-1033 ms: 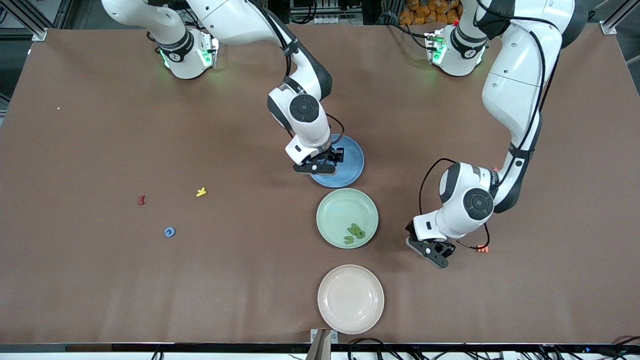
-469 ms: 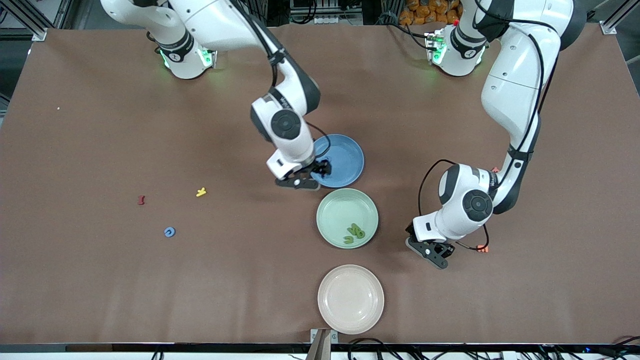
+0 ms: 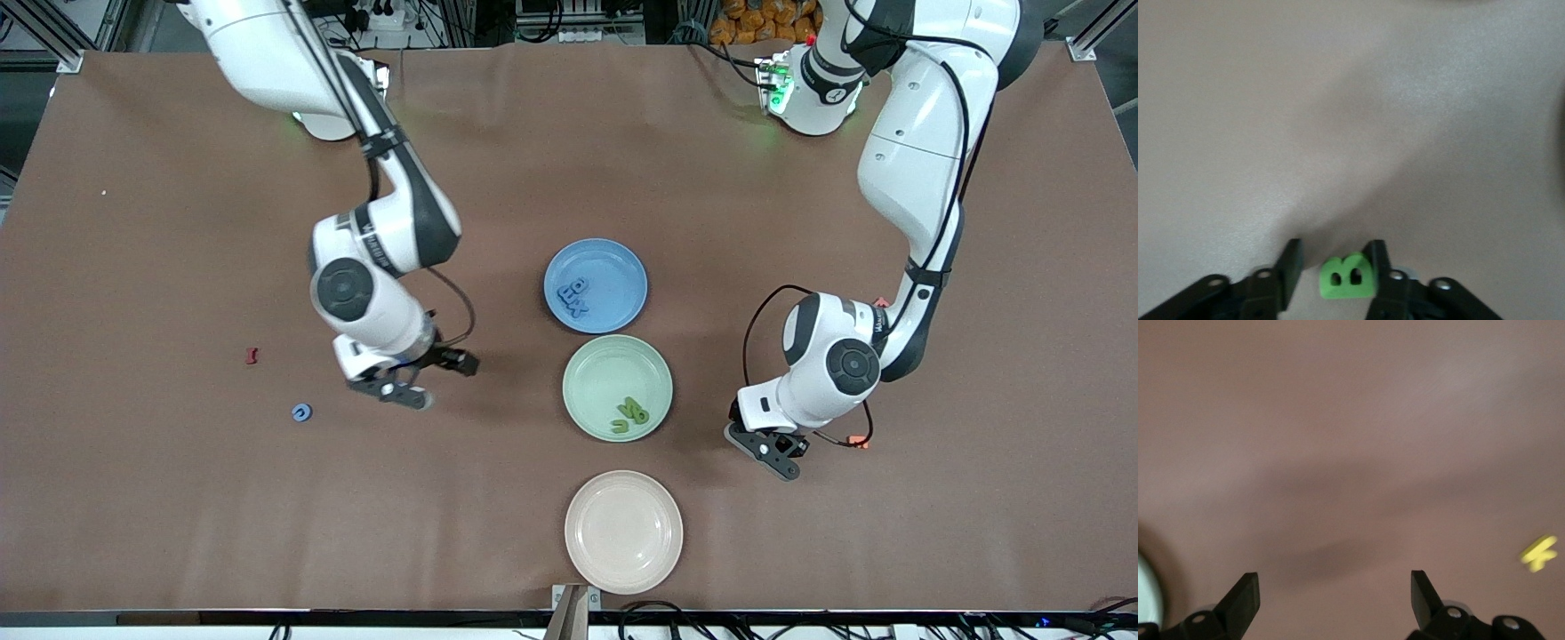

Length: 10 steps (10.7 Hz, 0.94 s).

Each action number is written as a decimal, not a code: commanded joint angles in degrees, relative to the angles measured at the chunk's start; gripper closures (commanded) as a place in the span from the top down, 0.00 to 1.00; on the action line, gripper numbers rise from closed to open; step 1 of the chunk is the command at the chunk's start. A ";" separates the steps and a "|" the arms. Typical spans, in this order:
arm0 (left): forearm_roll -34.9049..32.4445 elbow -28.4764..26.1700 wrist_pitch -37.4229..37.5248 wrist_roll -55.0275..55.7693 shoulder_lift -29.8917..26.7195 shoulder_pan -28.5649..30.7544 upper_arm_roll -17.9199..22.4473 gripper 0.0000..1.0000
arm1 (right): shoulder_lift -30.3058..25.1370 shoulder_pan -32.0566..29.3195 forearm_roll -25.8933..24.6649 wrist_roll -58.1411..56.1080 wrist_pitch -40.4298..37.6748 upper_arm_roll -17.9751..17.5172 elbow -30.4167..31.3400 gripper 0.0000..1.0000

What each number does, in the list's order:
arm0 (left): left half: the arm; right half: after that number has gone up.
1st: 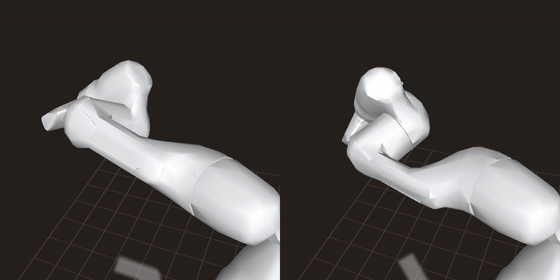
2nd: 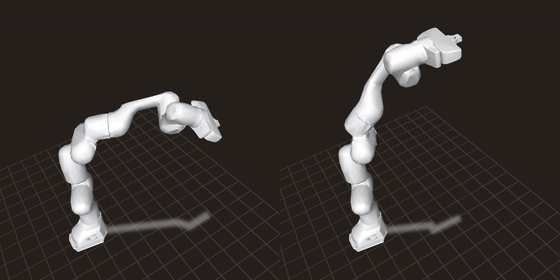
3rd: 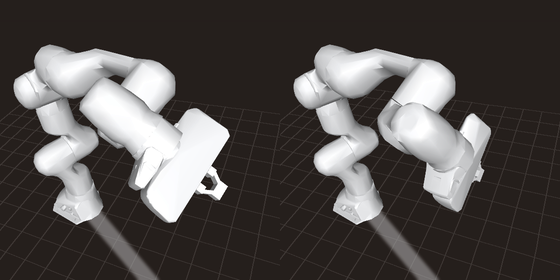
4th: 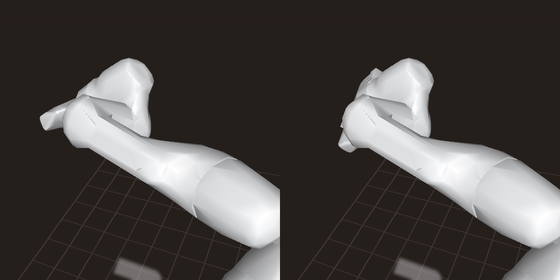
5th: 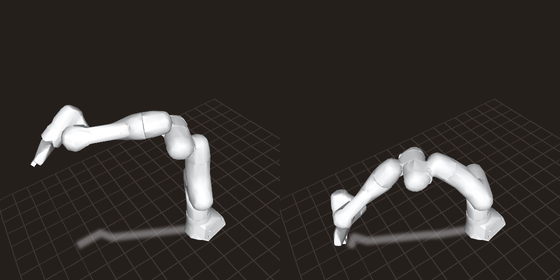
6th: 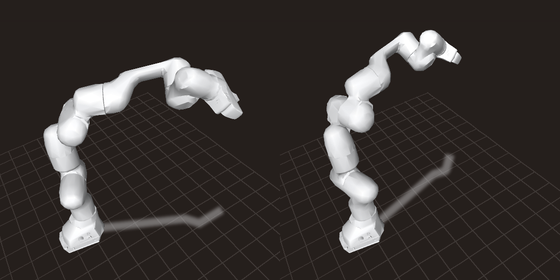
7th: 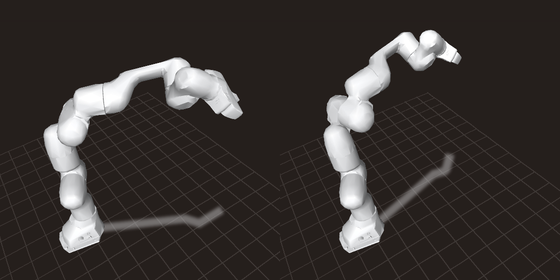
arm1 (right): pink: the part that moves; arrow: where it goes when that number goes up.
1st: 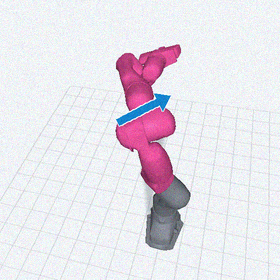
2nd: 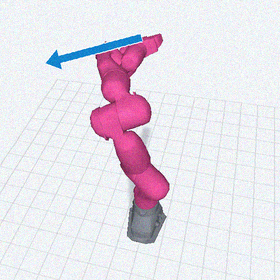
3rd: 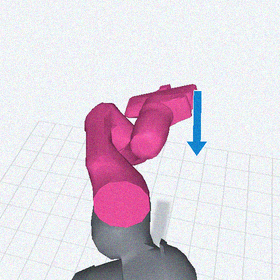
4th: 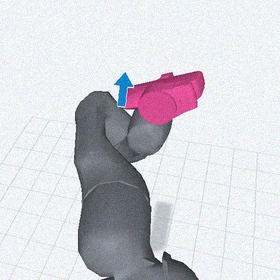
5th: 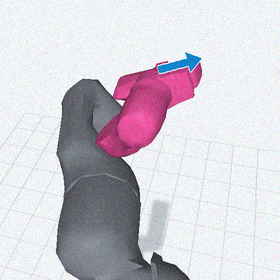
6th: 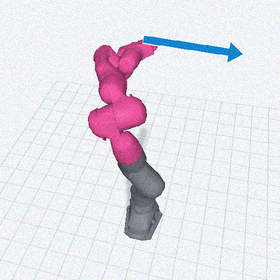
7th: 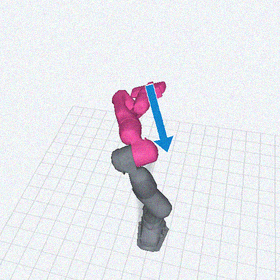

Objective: Sort letters by color into matching plates
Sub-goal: 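Reach the right gripper to blue c while the left gripper lifts green B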

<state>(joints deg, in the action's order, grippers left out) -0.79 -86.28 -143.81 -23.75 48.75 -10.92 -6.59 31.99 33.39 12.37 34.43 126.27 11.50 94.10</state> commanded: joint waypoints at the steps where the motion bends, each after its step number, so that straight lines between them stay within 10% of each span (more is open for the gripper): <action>1: 1.59 1.02 -0.07 -2.00 0.91 0.11 -0.18 0.25 | -1.05 -5.24 0.72 -2.61 -0.33 3.43 0.56 1.00; 10: 4.14 1.02 0.64 12.02 -2.43 -0.77 -2.45 0.00 | 4.21 -14.67 8.90 3.19 -0.68 7.65 -0.06 1.00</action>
<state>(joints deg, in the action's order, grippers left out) 1.84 -85.05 -143.83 -17.91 47.88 -11.31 -7.47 33.84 19.47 20.83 36.57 125.74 18.44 94.47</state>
